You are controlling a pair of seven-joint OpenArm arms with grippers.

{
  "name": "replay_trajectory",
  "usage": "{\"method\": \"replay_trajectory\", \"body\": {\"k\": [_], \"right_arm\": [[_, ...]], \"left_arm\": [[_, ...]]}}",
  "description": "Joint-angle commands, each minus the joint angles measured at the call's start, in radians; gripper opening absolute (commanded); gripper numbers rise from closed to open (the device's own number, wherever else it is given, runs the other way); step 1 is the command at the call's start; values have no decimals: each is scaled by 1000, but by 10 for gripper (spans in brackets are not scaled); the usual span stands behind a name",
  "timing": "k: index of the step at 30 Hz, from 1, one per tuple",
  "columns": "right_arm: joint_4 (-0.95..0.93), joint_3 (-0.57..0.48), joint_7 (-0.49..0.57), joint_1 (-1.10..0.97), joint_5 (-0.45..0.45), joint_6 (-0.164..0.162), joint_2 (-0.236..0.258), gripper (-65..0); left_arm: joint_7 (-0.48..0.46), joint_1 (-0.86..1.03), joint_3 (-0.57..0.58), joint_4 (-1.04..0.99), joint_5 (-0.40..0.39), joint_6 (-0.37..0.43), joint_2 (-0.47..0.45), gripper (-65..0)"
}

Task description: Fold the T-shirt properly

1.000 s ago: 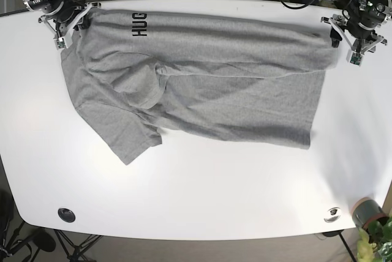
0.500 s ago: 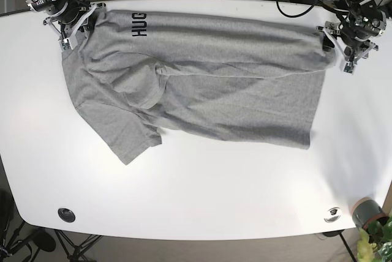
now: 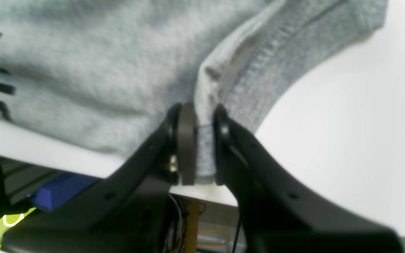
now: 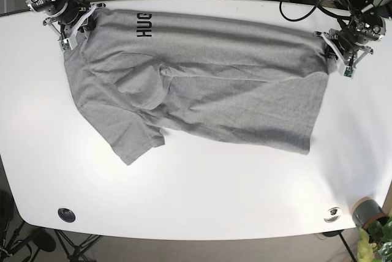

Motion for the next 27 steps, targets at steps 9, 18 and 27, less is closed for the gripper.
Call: {"method": "replay_trajectory", "body": {"k": [9,18,27], "right_arm": [[19,6,8,-2,11,1,11,-582],[19,7,8,-11,11,1,15,-583],[22,6,8,-31,11,1,28,-580]], "left_arm": [[39,67,-96,116,56,10,-13,-604],[39,198,-102,210,56,10,-9,-603],[39,268,-102,225,54,10,-7,-571]]}}
